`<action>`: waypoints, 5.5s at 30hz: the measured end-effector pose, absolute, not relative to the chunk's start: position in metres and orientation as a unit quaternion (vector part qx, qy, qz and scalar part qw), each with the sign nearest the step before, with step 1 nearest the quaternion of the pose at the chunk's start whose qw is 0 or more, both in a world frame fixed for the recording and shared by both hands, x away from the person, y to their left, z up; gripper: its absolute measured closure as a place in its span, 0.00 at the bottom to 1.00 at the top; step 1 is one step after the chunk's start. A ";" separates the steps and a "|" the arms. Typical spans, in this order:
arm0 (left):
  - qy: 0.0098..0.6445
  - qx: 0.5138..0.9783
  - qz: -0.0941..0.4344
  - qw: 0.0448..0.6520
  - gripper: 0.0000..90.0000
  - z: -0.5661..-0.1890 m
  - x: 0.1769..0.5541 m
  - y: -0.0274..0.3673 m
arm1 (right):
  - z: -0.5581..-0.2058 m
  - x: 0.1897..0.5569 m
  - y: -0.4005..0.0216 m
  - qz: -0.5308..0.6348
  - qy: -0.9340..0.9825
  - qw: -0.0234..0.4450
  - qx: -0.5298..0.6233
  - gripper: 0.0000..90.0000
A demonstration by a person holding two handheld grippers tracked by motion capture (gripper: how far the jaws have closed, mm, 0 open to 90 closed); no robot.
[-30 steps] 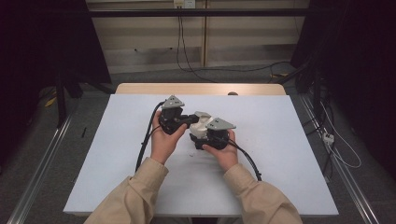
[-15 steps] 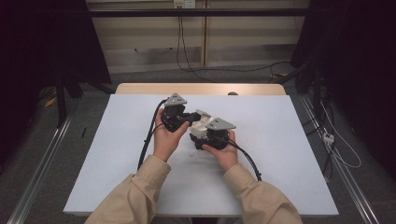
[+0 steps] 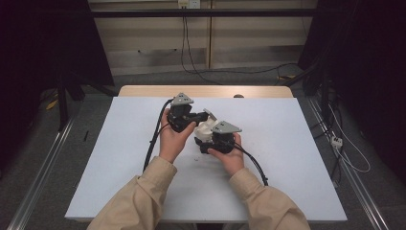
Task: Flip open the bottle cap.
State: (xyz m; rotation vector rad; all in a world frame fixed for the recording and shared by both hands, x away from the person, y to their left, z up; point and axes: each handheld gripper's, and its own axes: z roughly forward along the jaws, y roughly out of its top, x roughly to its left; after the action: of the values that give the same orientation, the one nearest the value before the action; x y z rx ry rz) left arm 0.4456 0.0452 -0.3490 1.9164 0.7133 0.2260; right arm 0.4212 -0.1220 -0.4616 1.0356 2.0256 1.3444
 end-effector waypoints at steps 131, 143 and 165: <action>0.302 0.813 0.076 0.491 1.00 -0.357 0.480 0.003 | -0.462 0.423 -0.125 0.493 0.748 0.241 0.372 0.21; 0.301 0.820 0.072 0.482 1.00 -0.362 0.485 0.000 | -0.462 0.423 -0.126 0.493 0.749 0.239 0.372 0.21; 0.299 0.823 0.068 0.479 0.92 -0.364 0.479 0.003 | -0.462 0.422 -0.127 0.485 0.755 0.223 0.381 0.10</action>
State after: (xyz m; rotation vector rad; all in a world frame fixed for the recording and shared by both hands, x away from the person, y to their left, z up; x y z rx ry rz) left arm 0.4794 0.0030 -0.3641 2.0083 0.7287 0.1655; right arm 0.4222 -0.1271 -0.4616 1.0525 2.0849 1.3394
